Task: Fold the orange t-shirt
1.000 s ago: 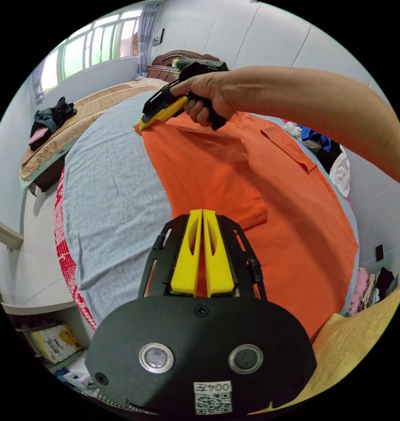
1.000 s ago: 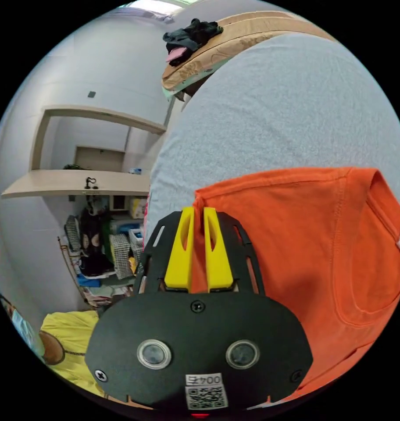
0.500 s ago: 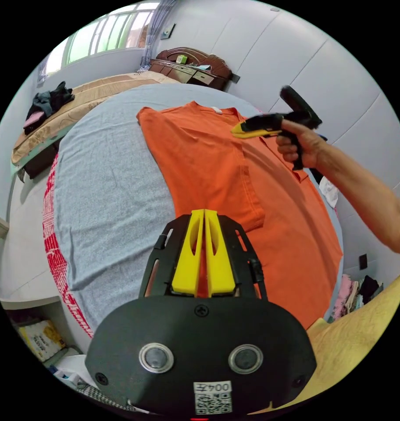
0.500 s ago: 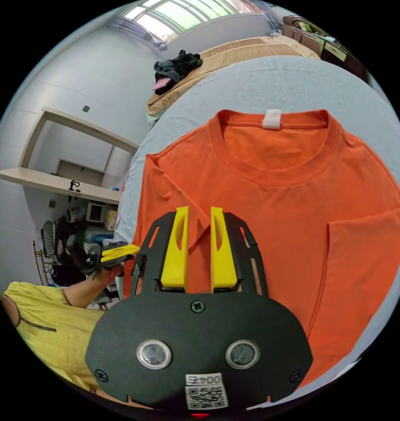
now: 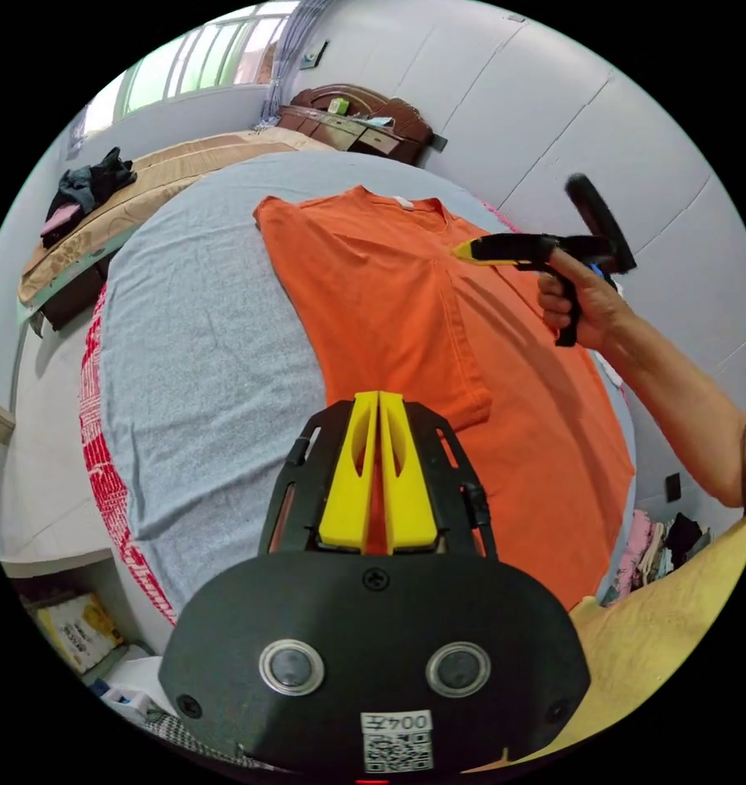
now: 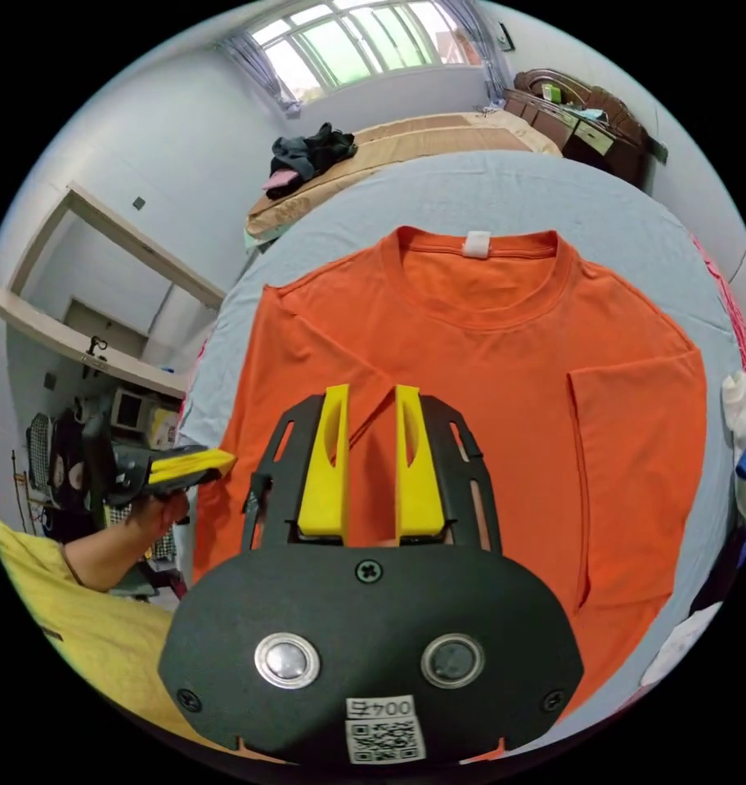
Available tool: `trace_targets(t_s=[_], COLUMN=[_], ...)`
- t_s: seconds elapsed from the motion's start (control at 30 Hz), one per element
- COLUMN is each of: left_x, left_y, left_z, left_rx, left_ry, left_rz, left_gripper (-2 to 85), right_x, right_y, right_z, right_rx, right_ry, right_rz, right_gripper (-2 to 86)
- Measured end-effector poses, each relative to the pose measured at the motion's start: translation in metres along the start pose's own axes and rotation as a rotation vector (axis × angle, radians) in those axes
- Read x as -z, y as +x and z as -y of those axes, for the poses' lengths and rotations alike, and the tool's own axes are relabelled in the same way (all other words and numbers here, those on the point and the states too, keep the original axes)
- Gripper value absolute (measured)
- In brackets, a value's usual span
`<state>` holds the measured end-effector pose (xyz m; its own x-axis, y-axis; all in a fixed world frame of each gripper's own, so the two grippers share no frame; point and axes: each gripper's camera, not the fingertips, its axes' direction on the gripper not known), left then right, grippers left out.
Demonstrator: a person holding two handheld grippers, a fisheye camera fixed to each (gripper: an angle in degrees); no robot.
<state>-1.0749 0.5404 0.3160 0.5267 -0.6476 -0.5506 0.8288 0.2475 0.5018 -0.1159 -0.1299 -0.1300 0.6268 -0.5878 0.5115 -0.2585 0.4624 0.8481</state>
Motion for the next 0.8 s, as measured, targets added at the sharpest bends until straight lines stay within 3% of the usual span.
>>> trace_targets(t_s=[0.23,0.43,0.57,0.8], left_x=[0.037,-0.024,-0.076,-0.096], left_y=[0.001,-0.009,-0.025,-0.039], left_z=[0.072,0.162,0.185,0.182], left_rx=[-0.034,-0.09,-0.043,-0.012], left_ry=[0.152,0.103,-0.028,0.004], left_rz=[0.042,0.147,0.229,0.089], left_gripper=[0.2,0.2,0.2,0.3], right_x=[0.009,-0.01,-0.018,-0.008], right_y=[-0.089,-0.126,-0.131,-0.142], right_z=[-0.092,-0.116,-0.137,-0.176], right_rx=[0.175,0.255,0.289,0.327], right_ry=[0.0,-0.068,-0.116,-0.014], right_rz=[0.058,-0.017,-0.08,-0.181], right_gripper=[11.1,11.4,11.3,10.0])
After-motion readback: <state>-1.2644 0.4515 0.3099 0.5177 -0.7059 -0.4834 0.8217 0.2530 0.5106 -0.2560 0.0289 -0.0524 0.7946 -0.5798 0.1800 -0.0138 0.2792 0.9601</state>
